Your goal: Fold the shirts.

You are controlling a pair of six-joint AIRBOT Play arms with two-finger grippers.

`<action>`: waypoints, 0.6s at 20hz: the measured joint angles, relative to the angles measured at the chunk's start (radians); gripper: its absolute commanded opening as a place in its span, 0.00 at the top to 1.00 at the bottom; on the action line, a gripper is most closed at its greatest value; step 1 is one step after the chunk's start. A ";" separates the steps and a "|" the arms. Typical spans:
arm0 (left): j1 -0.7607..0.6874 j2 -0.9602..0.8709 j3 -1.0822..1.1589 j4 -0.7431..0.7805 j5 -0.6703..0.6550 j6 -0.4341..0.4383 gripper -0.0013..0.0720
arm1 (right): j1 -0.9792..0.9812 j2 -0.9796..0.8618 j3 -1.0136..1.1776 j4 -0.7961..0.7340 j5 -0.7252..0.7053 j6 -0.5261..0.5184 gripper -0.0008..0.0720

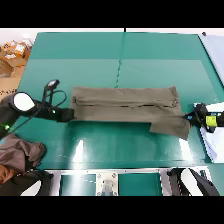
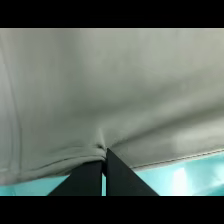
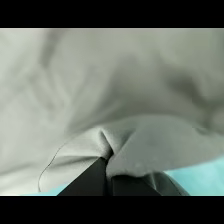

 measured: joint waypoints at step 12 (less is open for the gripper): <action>0.000 -0.542 0.490 -0.019 0.103 0.090 0.88 | 0.197 -0.586 0.362 0.114 -0.247 -0.021 0.89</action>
